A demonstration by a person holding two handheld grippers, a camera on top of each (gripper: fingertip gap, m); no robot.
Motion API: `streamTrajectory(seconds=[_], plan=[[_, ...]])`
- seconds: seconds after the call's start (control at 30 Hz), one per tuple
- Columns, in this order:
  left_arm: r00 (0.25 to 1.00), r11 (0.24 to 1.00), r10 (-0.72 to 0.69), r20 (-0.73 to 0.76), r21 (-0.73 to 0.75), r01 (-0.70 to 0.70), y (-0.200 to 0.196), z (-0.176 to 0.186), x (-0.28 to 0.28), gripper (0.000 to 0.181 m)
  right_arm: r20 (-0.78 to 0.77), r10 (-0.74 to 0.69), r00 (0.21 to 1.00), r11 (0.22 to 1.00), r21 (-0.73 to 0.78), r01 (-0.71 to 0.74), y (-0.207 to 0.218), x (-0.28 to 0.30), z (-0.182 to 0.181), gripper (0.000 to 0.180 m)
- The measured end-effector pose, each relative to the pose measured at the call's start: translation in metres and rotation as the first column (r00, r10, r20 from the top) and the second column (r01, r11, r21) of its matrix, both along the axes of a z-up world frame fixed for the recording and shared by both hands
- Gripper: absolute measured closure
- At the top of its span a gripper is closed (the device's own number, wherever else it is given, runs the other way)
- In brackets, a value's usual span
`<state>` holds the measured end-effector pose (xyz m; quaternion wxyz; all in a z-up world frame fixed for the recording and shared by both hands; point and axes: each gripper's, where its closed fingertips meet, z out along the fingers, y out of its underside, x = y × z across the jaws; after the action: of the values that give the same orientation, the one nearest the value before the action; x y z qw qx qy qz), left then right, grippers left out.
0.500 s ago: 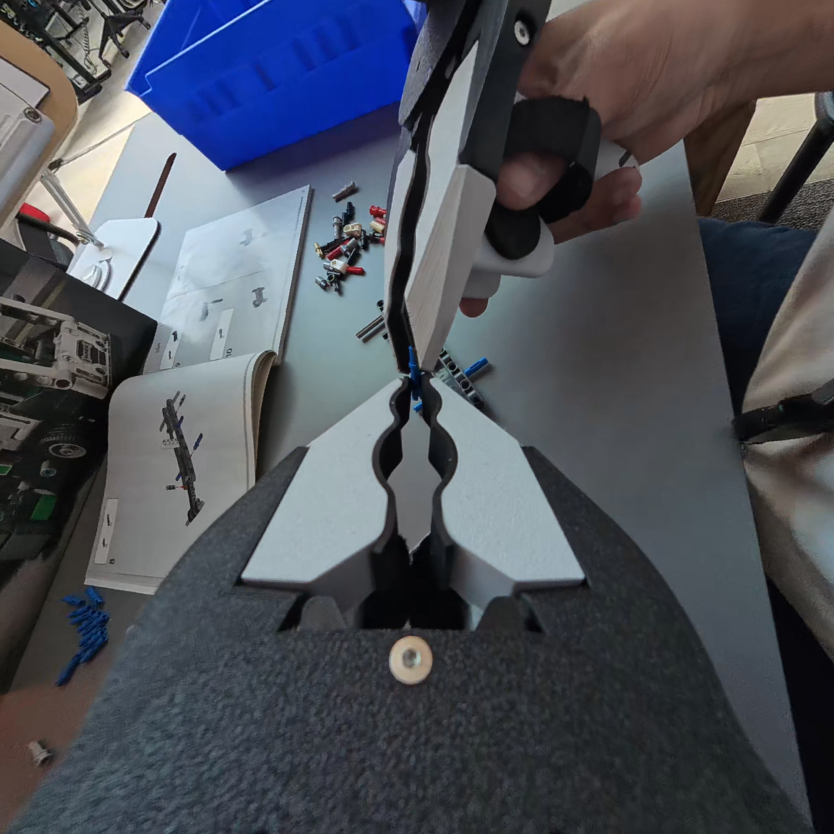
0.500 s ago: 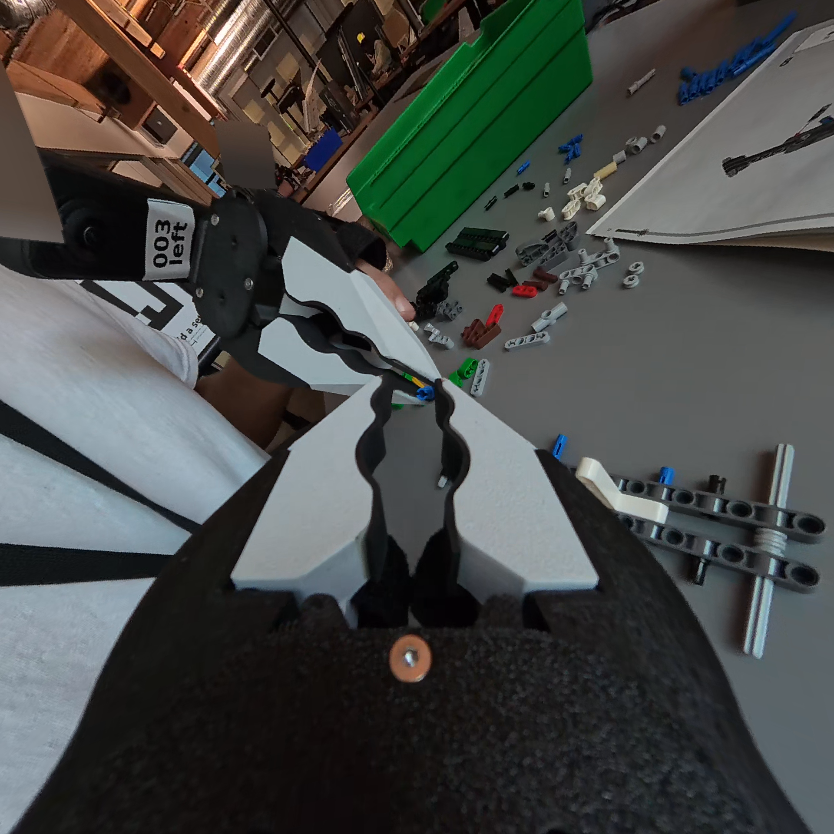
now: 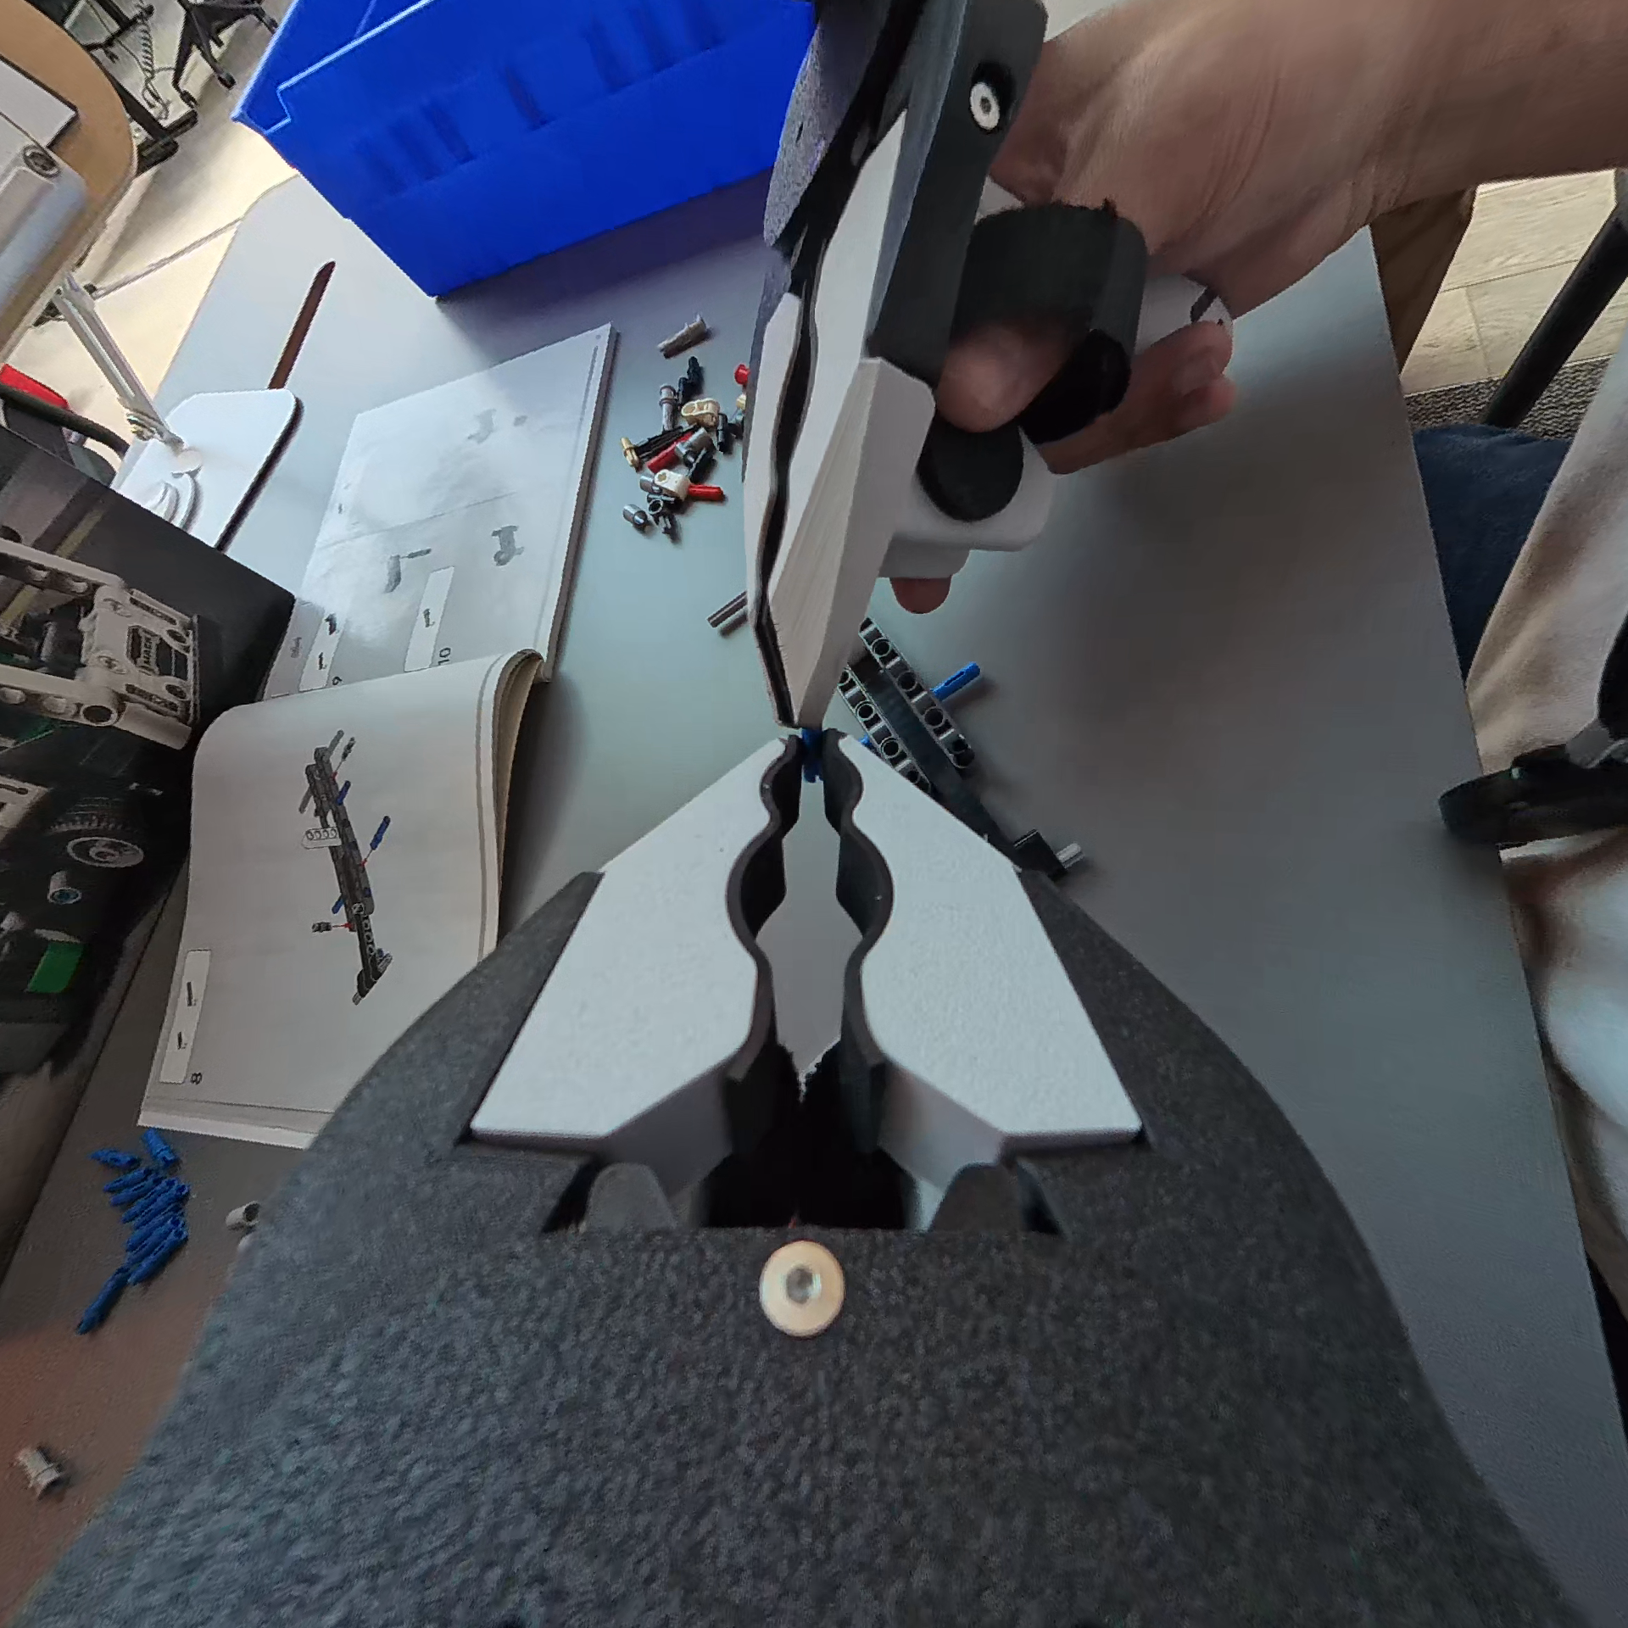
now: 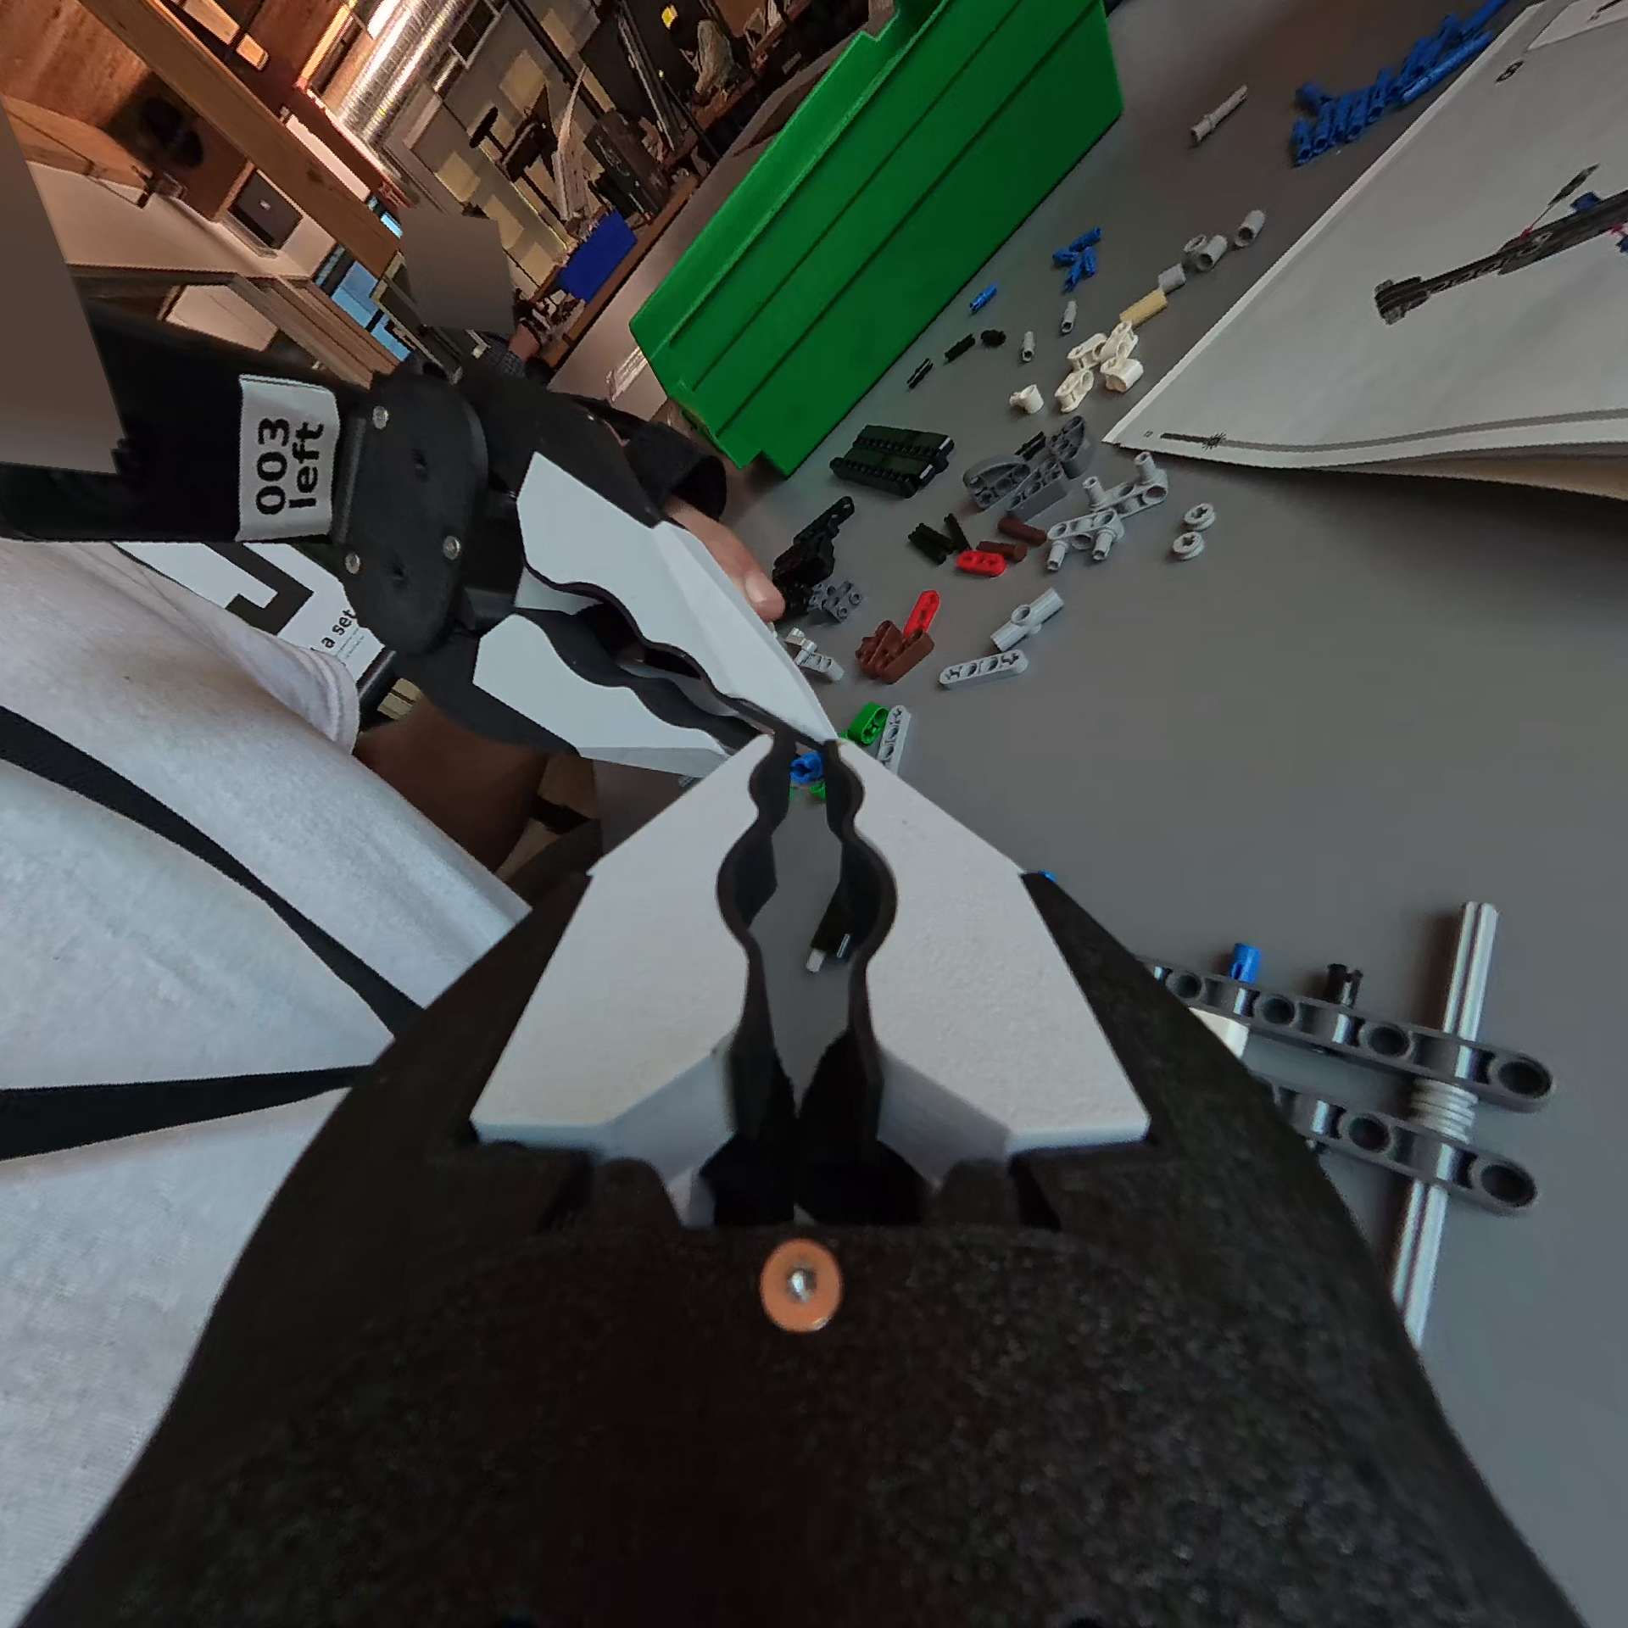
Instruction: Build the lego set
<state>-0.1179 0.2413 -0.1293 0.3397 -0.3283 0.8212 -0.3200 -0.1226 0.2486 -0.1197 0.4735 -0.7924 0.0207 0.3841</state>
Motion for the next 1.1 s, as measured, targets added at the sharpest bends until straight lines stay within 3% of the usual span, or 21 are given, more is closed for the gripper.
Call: streamTrajectory(seconds=[0.3,0.43,0.5,0.6,0.73,0.83,0.97,1.1], plan=[[1.000,0.997,0.025,-0.003,-0.073,-0.025,-0.003,0.006,0.002,0.178,0.000,-0.026,1.000,1.000,0.018,0.026,-0.004,0.005,0.003,0.175],[0.988,0.968,0.146,-0.049,-0.198,-0.152,0.005,0.009,0.010,0.178,0.102,-0.068,0.992,0.997,0.045,0.064,-0.006,0.013,0.003,0.173],[0.967,0.911,0.239,-0.082,-0.326,-0.253,0.015,0.016,0.015,0.178,0.162,-0.107,0.981,0.992,0.086,0.094,-0.007,0.020,0.006,0.168],[0.948,0.740,0.290,-0.133,-0.597,-0.310,0.019,0.037,0.018,0.178,0.258,-0.174,0.951,0.967,0.225,0.116,-0.010,0.030,0.020,0.160],[0.936,0.429,0.310,-0.165,-0.855,-0.292,0.020,0.064,0.021,0.178,0.379,-0.264,0.887,0.927,0.353,0.125,-0.014,0.037,0.035,0.160],[0.935,0.166,0.279,-0.218,-0.948,-0.271,0.020,0.069,0.024,0.178,0.399,-0.280,0.873,0.914,0.389,0.116,-0.014,0.033,0.042,0.160],[0.936,-0.173,0.179,-0.304,-0.946,-0.274,0.022,0.062,0.026,0.179,0.381,-0.257,0.888,0.921,0.374,0.107,-0.014,0.023,0.040,0.160],[0.938,-0.268,0.139,-0.319,-0.924,-0.274,0.018,0.058,0.026,0.179,0.390,-0.268,0.881,0.914,0.391,0.105,-0.016,0.018,0.045,0.160]])
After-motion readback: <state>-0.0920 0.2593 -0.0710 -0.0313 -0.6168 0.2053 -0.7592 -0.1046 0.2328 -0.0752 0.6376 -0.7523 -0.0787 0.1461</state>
